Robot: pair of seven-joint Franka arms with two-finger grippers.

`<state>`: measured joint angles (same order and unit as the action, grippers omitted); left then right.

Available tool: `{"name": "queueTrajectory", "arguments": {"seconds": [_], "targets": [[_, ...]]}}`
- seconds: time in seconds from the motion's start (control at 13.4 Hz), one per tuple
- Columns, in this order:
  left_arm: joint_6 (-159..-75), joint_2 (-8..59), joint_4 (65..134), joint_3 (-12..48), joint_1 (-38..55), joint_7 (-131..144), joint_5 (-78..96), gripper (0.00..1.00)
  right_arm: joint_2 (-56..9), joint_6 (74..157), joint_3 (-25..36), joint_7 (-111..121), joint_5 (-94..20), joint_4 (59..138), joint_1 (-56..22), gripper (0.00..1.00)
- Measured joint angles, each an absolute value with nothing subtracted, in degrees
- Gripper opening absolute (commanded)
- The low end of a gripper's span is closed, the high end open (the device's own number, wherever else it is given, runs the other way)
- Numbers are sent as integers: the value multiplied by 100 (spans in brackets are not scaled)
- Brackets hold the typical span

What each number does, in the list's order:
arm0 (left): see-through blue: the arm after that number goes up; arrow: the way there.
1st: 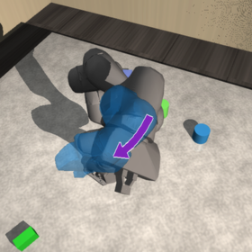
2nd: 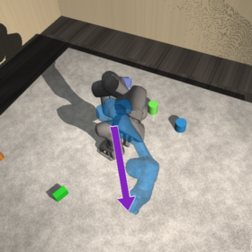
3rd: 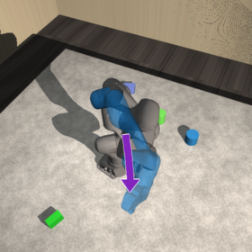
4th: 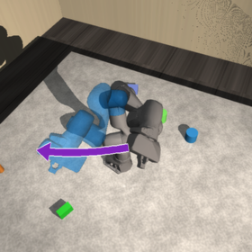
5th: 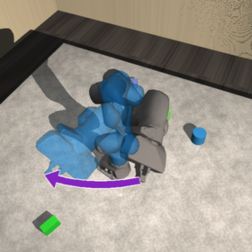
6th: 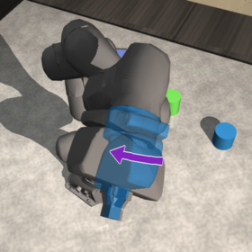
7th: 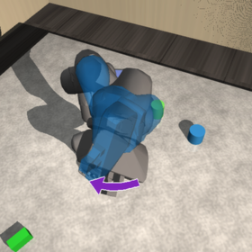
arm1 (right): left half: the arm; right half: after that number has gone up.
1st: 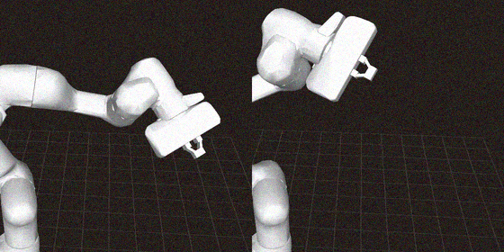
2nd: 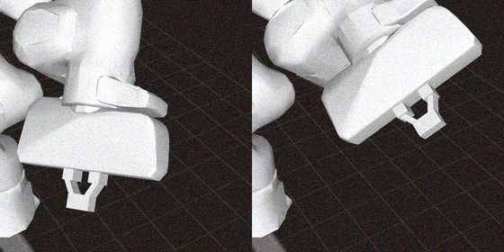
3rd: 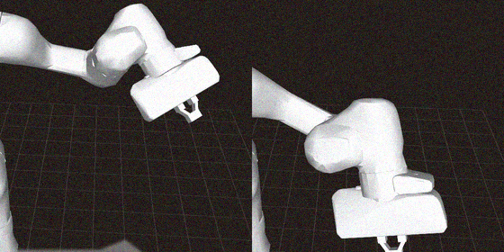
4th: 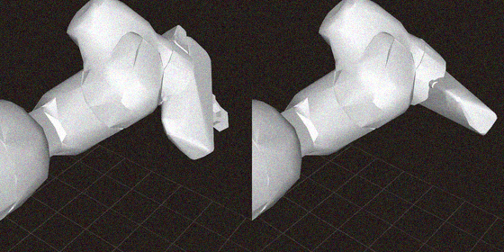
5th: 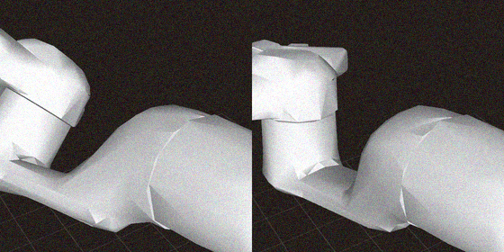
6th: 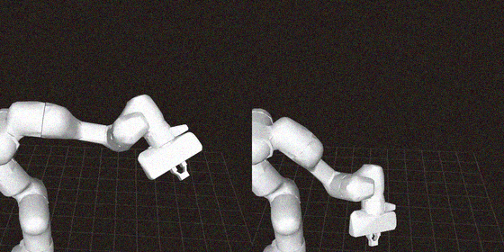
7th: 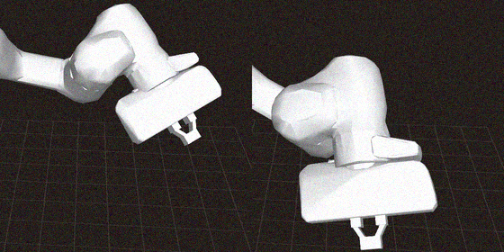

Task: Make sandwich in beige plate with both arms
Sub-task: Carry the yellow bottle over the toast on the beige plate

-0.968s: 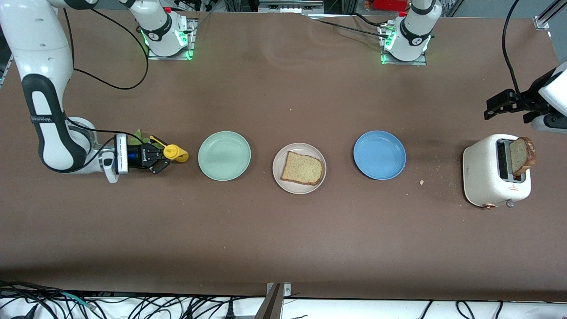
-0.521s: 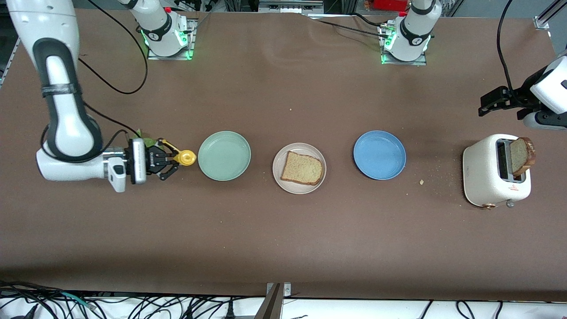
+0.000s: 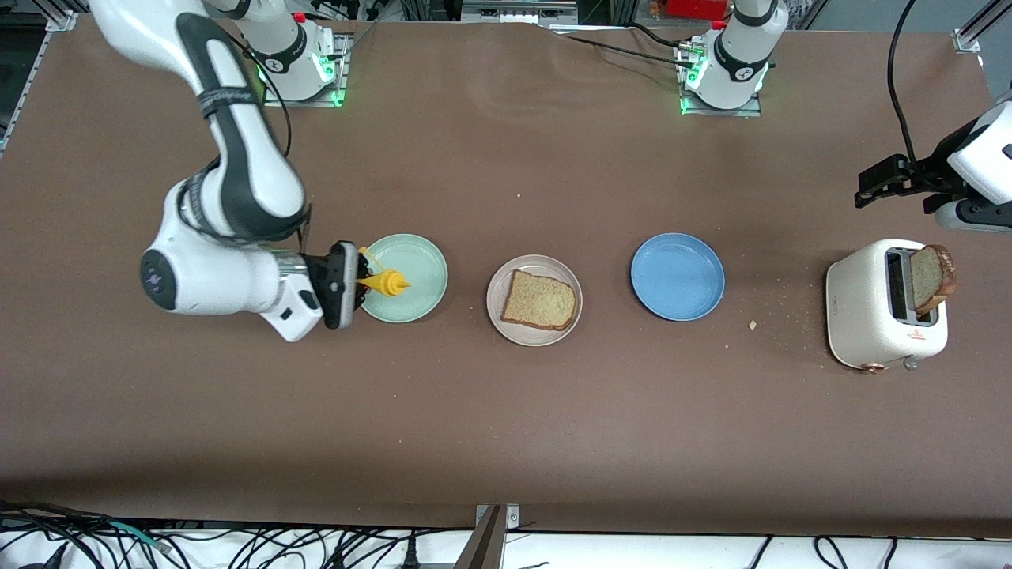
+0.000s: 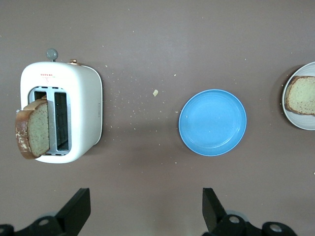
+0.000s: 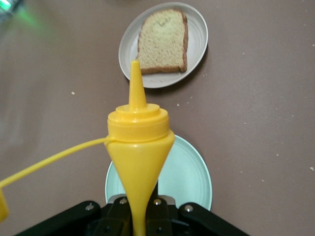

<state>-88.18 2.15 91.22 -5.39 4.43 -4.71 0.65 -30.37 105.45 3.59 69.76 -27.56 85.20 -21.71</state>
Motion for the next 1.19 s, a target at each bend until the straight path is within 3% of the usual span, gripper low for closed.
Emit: {"name": "queueTrajectory", "arguments": {"seconds": [0.52,1.19], "targets": [[-8821,215,9123,-527,441,-471,65,100,-3042,10545,347,3906,33,8182,-3665,0],[-8821,217,9124,-518,441,-468,65,100,-3462,10548,353,2596,3189,8120,-5104,0]]}}
